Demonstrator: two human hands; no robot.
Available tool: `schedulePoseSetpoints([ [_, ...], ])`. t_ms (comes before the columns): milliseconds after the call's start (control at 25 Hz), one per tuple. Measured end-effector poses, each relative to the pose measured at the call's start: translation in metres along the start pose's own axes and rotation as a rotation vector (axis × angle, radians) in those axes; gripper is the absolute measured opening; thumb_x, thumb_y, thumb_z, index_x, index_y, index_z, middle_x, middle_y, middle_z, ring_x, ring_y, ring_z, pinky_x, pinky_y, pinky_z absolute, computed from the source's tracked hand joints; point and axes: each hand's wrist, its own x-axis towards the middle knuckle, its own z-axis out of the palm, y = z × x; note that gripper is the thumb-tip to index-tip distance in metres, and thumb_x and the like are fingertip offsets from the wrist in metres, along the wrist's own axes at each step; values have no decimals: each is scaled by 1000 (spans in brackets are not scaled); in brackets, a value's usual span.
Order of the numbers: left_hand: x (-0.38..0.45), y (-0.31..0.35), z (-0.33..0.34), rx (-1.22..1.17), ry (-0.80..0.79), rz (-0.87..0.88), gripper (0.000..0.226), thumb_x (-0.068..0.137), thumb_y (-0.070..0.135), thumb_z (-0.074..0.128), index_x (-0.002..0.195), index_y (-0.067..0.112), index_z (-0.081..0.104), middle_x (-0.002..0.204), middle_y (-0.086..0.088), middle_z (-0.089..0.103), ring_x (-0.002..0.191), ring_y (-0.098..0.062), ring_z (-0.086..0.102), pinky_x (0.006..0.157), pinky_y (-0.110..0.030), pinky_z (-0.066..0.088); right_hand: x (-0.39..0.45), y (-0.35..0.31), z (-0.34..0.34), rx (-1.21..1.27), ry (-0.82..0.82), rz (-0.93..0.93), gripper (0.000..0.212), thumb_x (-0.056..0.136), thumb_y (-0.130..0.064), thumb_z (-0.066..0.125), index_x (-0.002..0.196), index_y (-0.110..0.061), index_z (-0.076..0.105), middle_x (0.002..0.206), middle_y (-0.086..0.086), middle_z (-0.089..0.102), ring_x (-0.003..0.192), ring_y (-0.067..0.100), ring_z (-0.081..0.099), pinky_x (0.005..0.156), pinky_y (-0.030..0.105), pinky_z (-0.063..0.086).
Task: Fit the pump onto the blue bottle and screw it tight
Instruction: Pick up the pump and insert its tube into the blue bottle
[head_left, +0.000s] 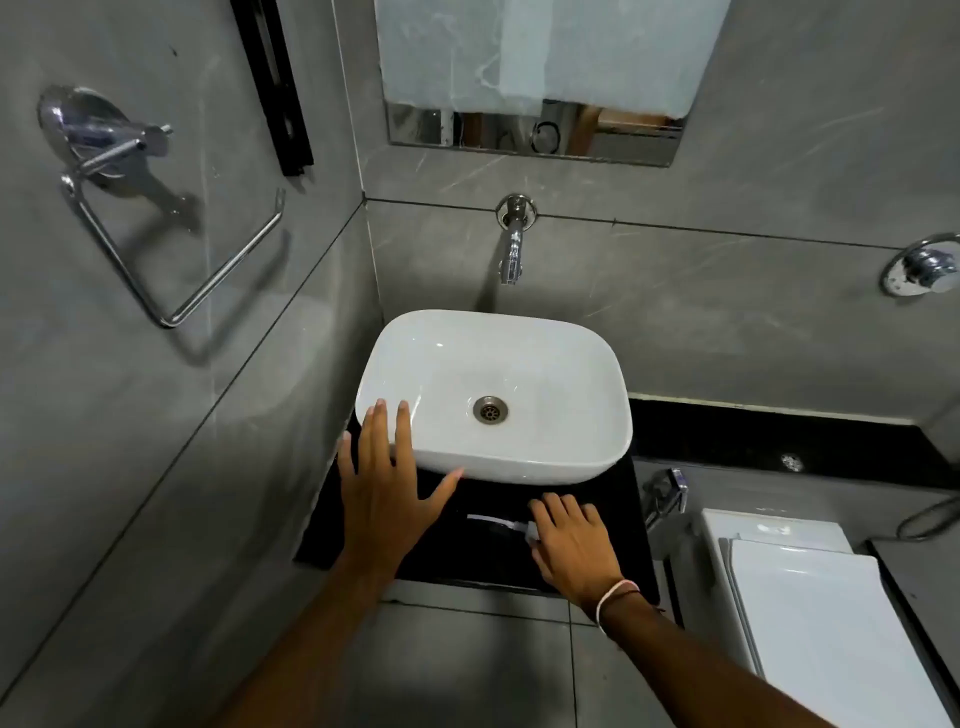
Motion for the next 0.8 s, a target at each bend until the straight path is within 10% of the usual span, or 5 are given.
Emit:
schedulePoseSetpoints([
  [280,-45,-46,40,-592,-110,-497,121,62,60,82,156,20,16,161,-9,29,147,-20,27,117,-40,31,29,-9,37,46,-295,177,36,98,-26,53,132,-17,47,134,7,53,124,30,52,99,43,46],
  [560,-61,-60,85,-750,-101,-740,87,57,38,94,133,21,55,126,-3,64,115,-19,62,84,-1,42,31,-28,35,646,23,24,40,101,-20,61,139,-8,56,124,7,54,101,22,66,92,37,56],
  [800,-68,-64,89,-781,-111,-723,84,58,53,88,130,18,62,111,9,70,107,-11,67,82,1,42,40,-51,-11,1152,270,220,39,77,-14,89,107,-29,71,99,-13,76,92,7,74,83,16,57],
])
